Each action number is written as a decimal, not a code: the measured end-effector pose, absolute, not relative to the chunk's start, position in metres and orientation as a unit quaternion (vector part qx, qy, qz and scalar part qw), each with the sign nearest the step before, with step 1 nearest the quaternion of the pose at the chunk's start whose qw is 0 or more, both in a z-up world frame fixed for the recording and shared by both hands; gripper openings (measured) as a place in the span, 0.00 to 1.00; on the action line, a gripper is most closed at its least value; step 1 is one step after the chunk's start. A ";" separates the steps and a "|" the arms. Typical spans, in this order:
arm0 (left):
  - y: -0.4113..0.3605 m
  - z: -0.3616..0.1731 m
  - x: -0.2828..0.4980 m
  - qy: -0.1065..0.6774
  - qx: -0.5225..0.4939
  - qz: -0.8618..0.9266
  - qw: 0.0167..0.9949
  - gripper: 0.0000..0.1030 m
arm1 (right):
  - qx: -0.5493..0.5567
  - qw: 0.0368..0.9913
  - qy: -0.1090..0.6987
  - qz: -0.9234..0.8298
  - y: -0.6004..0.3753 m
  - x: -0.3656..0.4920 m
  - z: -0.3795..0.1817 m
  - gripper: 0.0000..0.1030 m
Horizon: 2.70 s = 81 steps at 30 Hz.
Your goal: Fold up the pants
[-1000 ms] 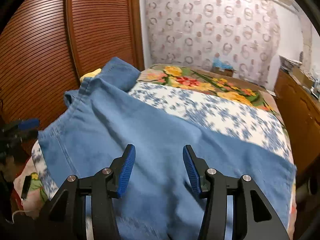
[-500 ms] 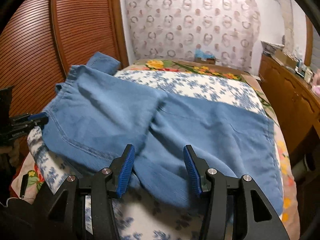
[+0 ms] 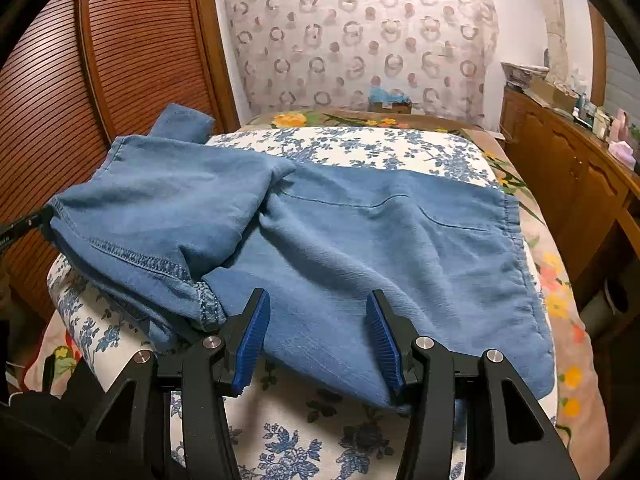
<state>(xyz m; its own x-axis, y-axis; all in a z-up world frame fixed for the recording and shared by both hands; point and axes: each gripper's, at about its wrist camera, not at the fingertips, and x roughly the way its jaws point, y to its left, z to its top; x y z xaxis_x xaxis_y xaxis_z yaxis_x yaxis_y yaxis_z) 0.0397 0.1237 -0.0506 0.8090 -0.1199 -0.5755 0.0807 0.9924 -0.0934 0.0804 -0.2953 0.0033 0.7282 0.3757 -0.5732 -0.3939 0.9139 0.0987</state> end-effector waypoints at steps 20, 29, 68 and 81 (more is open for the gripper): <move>0.085 -0.048 0.060 0.307 -0.016 -0.076 0.948 0.77 | -0.005 0.934 0.305 0.188 -0.320 0.065 0.005 0.51; 0.054 -0.058 0.077 0.329 -0.014 -0.089 0.940 0.77 | 0.001 0.939 0.307 0.154 -0.357 0.056 0.003 0.51; -0.004 -0.096 0.106 0.381 0.000 -0.133 0.915 0.77 | -0.010 0.939 0.339 0.061 -0.413 0.066 -0.027 0.51; 0.002 -0.096 0.100 0.378 -0.009 -0.136 0.916 0.77 | 0.020 0.947 0.309 0.085 -0.426 0.078 -0.031 0.10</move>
